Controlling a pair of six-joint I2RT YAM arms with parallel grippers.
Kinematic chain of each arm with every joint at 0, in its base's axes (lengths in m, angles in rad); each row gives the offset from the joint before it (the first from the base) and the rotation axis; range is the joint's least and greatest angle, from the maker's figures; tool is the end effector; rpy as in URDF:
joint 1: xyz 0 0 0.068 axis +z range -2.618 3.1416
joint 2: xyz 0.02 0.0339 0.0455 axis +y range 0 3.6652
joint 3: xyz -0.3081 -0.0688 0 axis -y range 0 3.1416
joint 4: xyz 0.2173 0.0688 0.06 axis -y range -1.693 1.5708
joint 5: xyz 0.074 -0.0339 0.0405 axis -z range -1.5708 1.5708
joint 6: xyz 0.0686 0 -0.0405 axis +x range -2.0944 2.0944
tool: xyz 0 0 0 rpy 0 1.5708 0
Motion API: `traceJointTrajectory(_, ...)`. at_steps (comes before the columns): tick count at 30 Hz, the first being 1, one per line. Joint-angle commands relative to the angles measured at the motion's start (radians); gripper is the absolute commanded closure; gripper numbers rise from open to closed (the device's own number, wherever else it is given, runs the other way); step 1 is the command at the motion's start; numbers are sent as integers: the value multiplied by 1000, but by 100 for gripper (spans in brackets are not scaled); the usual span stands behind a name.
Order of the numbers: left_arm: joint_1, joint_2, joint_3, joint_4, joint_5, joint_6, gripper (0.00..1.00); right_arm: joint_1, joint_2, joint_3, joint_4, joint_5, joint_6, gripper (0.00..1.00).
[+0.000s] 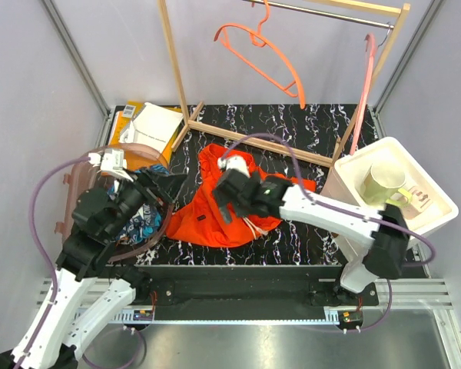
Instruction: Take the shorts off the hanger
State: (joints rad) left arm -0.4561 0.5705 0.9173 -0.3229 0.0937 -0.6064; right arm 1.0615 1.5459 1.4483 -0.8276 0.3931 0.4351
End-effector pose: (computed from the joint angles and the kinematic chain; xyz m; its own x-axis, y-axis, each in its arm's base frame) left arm 0.0752 -0.0440 0.4136 -0.2801 -0.4946 -0.8227 0.4416 0.6946 -0.5679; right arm 0.1775 0.2640 0.3503 -0.6457 -0.3577 -0.6746 -0.4653 0.8848 -0.0238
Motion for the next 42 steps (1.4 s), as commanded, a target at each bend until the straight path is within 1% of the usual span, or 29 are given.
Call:
traceJointTrajectory(1, 0, -102, -89, -106, 17, -32, 1, 55, 91, -121, 99, -42, 48, 0)
traceJointTrajectory(5, -1, -164, -121, -140, 38, -50, 1, 68, 148, -226, 211, -10, 74, 0)
traceJointTrajectory(6, -1, -169, -121, -149, 41, -52, 1, 69, 157, -259, 226, 1, 76, 0)
traceJointTrajectory(10, 0, -173, -117, -188, 75, -46, 1, 66, 172, -310, 269, 64, 85, 0)
traceJointTrajectory(12, 0, -169, -118, -203, 83, -39, 1, 66, 187, -334, 298, 82, 86, 4)
traceJointTrajectory(13, -1, -164, -120, -220, 83, -36, 1, 66, 195, -341, 307, 79, 80, 10)
traceJointTrajectory(14, -1, -162, -120, -226, 86, -33, 1, 66, 203, -344, 324, 60, 79, 26)
traceJointTrajectory(17, -1, -162, -120, -248, 87, -33, 1, 66, 218, -351, 343, 6, 77, 60)
traceJointTrajectory(18, -1, -167, -112, -251, 86, -33, 1, 69, 212, -345, 340, -8, 73, 82)
traceJointTrajectory(21, -1, -185, -81, -274, 71, -24, 1, 98, 171, -315, 320, -36, 60, 100)
traceJointTrajectory(23, 0, -190, -63, -297, 42, -13, 1, 124, 135, -286, 291, -89, 59, 100)
traceJointTrajectory(24, -1, -193, -40, -307, 32, -3, 1, 130, 85, -261, 291, -115, 60, 100)
traceJointTrajectory(25, -1, -196, -29, -327, 22, 2, 1, 137, 56, -249, 292, -173, 63, 100)
traceJointTrajectory(27, 0, -199, -5, -344, -2, 11, 1, 143, -36, -217, 309, -221, 65, 100)
traceJointTrajectory(29, 0, -202, 5, -355, -17, 13, 1, 141, -122, -184, 332, -227, 80, 100)
traceJointTrajectory(31, 0, -202, 11, -357, -12, 11, 1, 143, -167, -155, 334, -211, 65, 100)
traceJointTrajectory(33, 0, -192, 15, -363, -9, 10, 1, 132, -214, -115, 326, -147, 66, 100)
traceJointTrajectory(34, -1, -189, 17, -364, -2, 10, 1, 115, -225, -105, 329, -143, 68, 100)
traceJointTrajectory(35, 0, -185, 17, -366, 3, 8, 1, 57, -228, -86, 329, -155, 73, 100)
traceJointTrajectory(37, -1, -176, 12, -364, 23, -6, 1, -29, -210, -65, 320, -230, 82, 100)
traceJointTrajectory(38, 0, -172, 11, -364, 32, -10, 1, -62, -186, -59, 321, -244, 80, 100)
traceJointTrajectory(39, 0, -163, 11, -363, 44, -15, 1, -121, -169, -54, 323, -238, 70, 100)
traceJointTrajectory(42, 0, -132, -4, -355, 103, -15, 1, -187, -69, -25, 317, -215, 7, 98)
